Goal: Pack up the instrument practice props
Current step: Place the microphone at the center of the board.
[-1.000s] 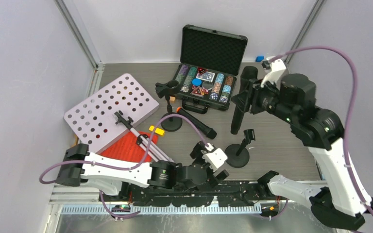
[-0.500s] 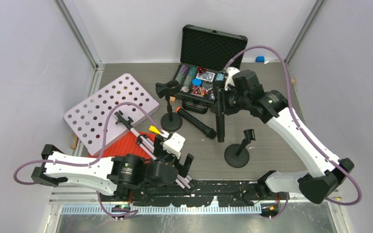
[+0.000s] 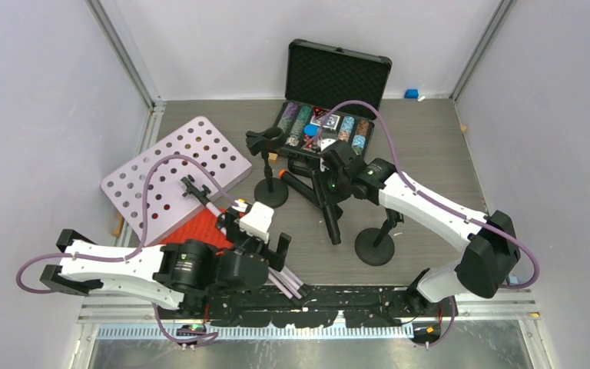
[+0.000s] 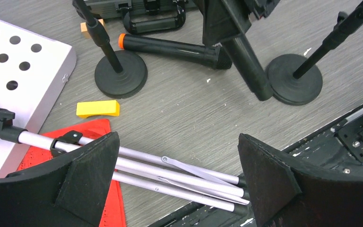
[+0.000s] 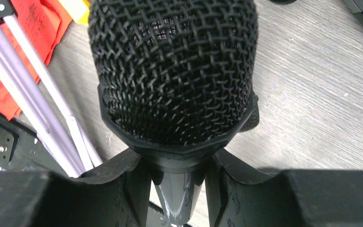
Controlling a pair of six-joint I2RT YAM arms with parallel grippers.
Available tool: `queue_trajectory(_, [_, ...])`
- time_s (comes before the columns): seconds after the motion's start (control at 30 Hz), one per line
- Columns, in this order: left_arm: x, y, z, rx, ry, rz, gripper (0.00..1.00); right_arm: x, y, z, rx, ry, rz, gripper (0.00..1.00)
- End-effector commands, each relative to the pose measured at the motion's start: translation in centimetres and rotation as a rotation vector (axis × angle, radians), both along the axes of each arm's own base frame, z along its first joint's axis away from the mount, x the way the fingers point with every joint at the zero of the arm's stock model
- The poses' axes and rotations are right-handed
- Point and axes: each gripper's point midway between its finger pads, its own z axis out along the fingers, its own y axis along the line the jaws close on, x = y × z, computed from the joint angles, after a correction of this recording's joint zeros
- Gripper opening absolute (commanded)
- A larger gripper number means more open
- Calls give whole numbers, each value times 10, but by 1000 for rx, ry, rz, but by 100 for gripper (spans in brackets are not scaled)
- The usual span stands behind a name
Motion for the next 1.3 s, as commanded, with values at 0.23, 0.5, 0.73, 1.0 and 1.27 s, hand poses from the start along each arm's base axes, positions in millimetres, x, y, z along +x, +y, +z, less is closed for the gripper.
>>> queue_trajectory(0.23, [10,22,30,-177,-32,61,100,38,41,-15,124,-165,-33,3])
queue_trajectory(0.5, [9,22,34,-200,-35,46,98,50,56,-55,59,-171,-29,17])
queue_trajectory(0.73, [9,15,37,-160,-56,33,98,56,61,-90,65,-154,-67,31])
queue_trajectory(1.0, [6,12,26,-146,-27,23,98,60,73,-102,81,-129,-61,45])
queue_trajectory(1.27, [12,27,23,-153,-34,98,98,59,75,-87,97,-139,-56,65])
